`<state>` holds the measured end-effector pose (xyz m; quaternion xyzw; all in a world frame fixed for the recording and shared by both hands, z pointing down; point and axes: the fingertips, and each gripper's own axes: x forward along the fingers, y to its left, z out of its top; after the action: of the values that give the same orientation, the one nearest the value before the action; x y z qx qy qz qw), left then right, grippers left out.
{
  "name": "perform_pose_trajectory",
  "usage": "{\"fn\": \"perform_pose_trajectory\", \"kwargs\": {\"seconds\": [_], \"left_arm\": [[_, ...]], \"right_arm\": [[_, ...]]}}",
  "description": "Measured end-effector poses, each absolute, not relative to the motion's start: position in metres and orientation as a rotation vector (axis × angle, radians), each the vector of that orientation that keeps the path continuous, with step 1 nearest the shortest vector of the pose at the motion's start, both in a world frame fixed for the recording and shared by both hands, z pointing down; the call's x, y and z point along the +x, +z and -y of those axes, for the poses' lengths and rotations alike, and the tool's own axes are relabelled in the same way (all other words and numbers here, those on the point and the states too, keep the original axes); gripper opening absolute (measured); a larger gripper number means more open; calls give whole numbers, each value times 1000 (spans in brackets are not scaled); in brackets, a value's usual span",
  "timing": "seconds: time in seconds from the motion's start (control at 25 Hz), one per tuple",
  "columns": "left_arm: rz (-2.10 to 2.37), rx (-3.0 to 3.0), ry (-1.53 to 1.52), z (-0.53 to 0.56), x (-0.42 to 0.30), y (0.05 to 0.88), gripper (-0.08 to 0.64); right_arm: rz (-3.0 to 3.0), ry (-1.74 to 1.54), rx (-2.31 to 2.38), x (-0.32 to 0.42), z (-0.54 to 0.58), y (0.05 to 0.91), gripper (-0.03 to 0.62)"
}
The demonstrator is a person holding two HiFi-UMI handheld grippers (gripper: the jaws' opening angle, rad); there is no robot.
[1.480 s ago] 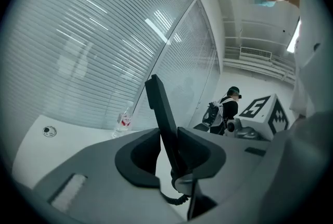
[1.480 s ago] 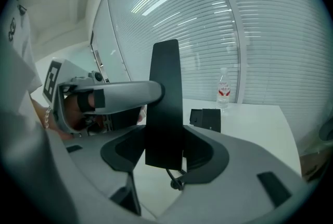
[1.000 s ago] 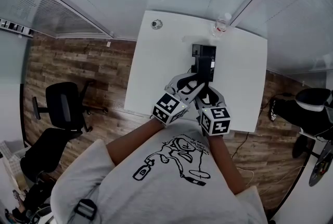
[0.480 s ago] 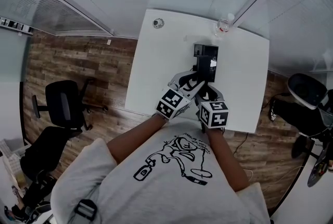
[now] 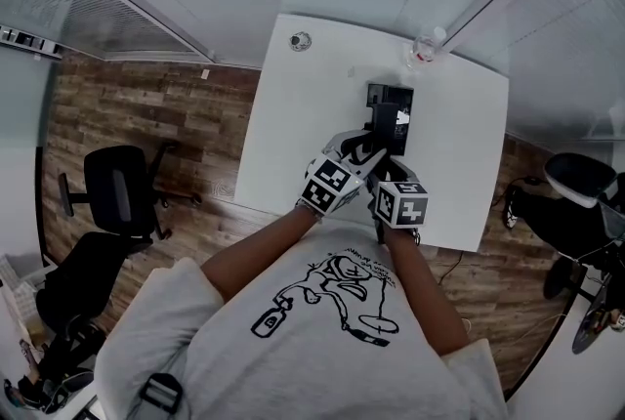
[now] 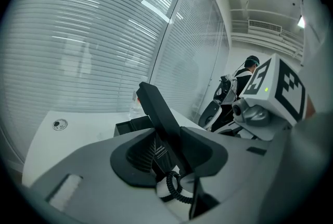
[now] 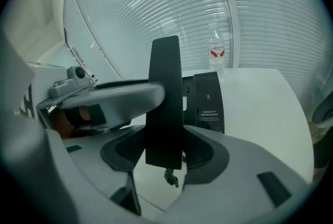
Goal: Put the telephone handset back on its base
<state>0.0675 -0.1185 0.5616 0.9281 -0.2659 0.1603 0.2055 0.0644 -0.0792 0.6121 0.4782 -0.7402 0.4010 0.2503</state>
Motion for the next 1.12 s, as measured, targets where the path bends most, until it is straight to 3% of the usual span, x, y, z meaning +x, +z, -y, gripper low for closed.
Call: {"fn": "perform_pose_trajectory", "kwargs": {"seconds": [1.12], "left_arm": [[771,2519,600,143,65,616,138]], "right_arm": [[1913,1219,1247,63,96,663,210]]}}
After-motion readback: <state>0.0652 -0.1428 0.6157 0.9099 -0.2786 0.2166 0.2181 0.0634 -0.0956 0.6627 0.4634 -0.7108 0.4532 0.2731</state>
